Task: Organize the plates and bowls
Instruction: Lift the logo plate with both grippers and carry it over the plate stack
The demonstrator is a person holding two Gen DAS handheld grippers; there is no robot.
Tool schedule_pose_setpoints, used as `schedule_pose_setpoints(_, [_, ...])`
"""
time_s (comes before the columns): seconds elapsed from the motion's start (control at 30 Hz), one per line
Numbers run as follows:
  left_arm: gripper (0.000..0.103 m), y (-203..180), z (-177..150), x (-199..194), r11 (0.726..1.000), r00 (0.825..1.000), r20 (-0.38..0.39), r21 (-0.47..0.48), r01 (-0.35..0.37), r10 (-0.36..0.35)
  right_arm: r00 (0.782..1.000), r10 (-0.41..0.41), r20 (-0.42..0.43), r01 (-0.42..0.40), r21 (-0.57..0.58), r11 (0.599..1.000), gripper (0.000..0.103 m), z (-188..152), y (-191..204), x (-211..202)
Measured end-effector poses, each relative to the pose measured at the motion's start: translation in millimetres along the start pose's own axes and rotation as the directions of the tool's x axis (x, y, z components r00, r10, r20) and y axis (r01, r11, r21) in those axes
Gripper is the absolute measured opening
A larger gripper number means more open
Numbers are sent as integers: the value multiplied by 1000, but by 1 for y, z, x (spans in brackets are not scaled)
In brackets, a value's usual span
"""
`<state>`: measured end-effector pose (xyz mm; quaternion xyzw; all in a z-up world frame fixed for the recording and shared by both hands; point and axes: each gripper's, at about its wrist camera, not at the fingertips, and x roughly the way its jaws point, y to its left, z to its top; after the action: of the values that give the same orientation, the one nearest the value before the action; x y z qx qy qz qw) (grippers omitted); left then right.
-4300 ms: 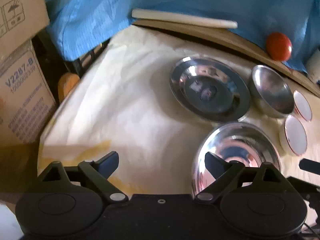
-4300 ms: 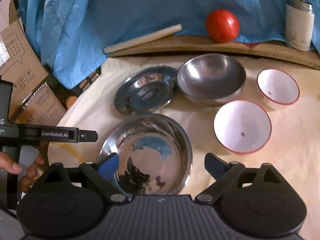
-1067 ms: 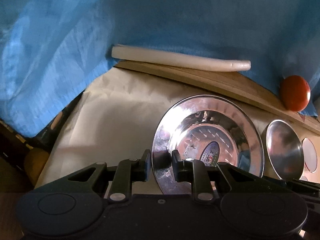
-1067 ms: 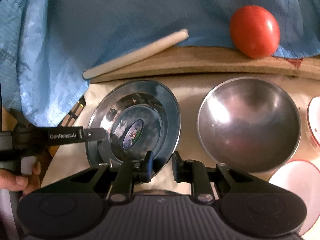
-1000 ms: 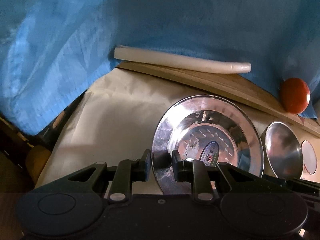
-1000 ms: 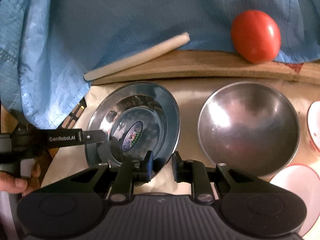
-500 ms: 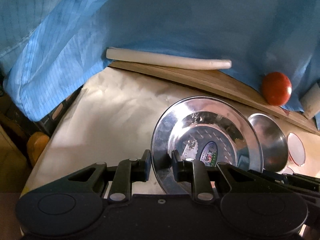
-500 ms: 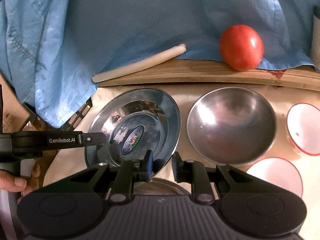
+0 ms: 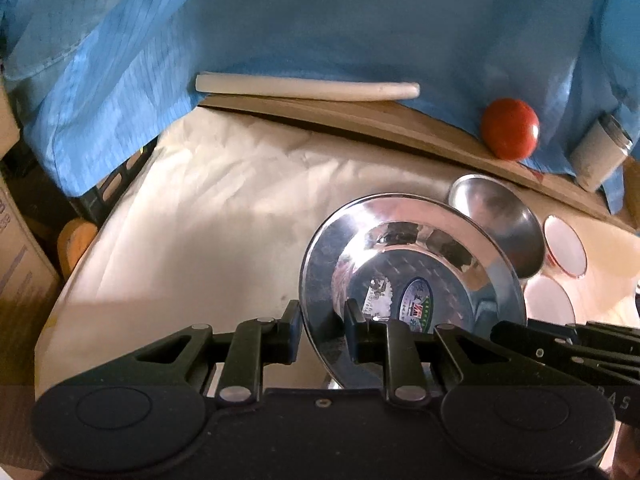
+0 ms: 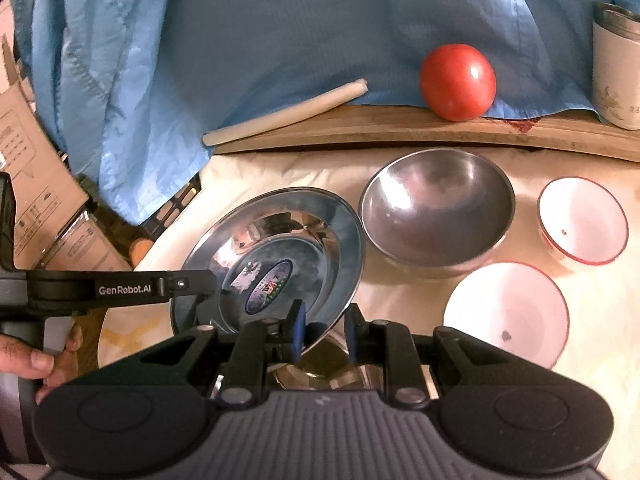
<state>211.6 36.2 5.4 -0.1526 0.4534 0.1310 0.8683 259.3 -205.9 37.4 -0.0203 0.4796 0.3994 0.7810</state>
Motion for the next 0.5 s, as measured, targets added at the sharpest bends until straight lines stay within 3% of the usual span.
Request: schedule_pose_setpoints(0.5, [26,-16,-41,-15,1000,999,-46,21,3,-2,998,22,-51,-22,-4,1000,24,-26,-2,-25])
